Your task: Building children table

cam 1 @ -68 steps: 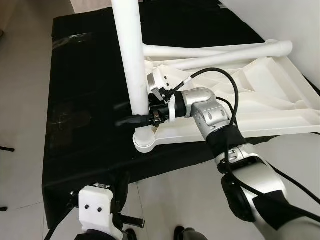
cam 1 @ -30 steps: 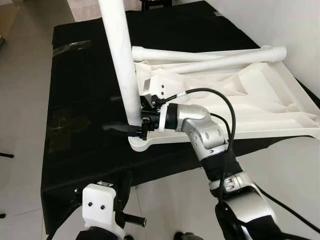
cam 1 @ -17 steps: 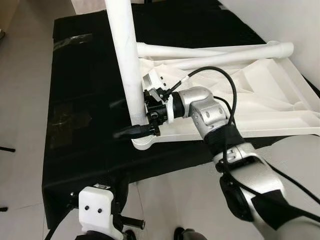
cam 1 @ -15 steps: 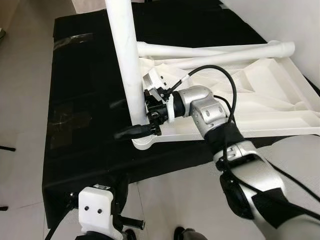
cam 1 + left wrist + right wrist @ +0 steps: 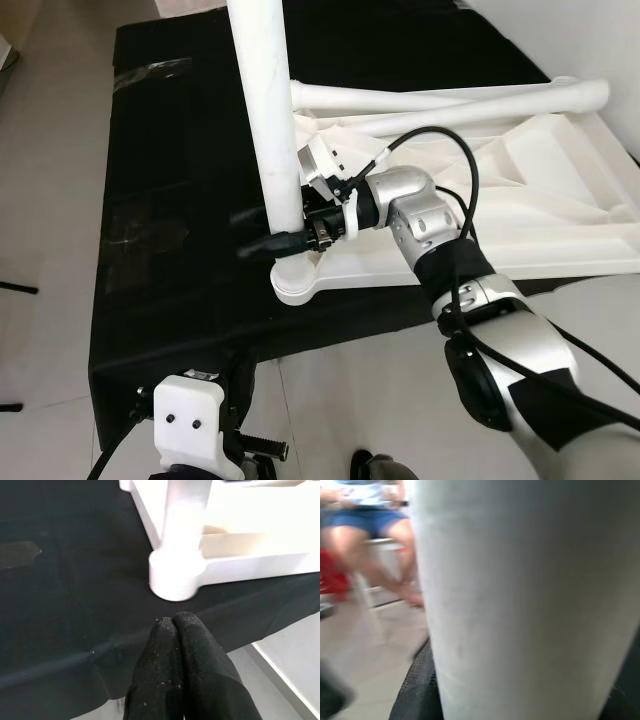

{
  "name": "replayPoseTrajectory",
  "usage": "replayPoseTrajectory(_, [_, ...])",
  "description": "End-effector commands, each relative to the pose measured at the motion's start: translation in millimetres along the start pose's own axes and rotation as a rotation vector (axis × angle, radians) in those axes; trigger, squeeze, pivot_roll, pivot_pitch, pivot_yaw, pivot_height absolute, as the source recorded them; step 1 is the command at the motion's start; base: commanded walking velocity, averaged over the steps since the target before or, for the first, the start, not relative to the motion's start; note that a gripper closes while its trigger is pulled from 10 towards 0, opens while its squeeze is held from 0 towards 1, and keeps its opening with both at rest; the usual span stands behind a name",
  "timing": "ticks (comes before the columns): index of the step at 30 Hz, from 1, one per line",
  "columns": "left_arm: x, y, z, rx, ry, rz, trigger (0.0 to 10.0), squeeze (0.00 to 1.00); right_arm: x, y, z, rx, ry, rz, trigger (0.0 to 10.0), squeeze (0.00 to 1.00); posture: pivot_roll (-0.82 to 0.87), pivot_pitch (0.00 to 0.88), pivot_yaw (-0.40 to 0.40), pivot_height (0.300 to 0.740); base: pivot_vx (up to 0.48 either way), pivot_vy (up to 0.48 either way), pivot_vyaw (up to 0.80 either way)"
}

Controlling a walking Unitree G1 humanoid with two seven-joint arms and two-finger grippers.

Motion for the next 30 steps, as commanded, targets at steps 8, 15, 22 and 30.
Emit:
replayPoseTrajectory(8, [-6.6,1.1,-1.0,-0.011,0.032,0.000,10.0,0.00,-64.2,44.5,-55.5,-0.728,0.094,-0.294,0.0,0.00,0.02,0.260,0.012,0.740,0.000,0.000,0.00])
replayPoseTrajectory(15, [-9.1,1.6,-6.0,-0.007,0.022,-0.006,10.0,0.00,-24.3,38.0,-93.5,-0.588,-0.081,-0.277,10.0,0.00,0.02,0.231,-0.006,0.740,0.000,0.000,0.00])
replayPoseTrajectory(22, [-10.6,2.5,-8.7,0.005,0.018,-0.008,10.0,0.00,17.3,63.5,-78.7,-0.326,-0.251,-0.228,10.0,1.00,0.00,0.215,-0.007,0.740,0.000,0.000,0.00])
replayPoseTrajectory(30, [-12.0,1.3,-12.0,-0.004,0.014,-0.003,10.0,0.00,-0.4,78.0,-36.3,-0.073,-0.101,-0.038,10.0,1.00,-0.01,0.206,-0.010,0.740,0.000,0.000,0.00])
Point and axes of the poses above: a point about 5 cm out from each wrist's last joint towards the gripper, its own z axis pointing back from the gripper into the wrist, its own x axis along the axis of the wrist's last joint, y = z × x, the point moved 3 cm from there along -z, pointing out of the wrist towards the gripper, and after that the axes turned 3 degrees about -z, right-handed, at the moved point
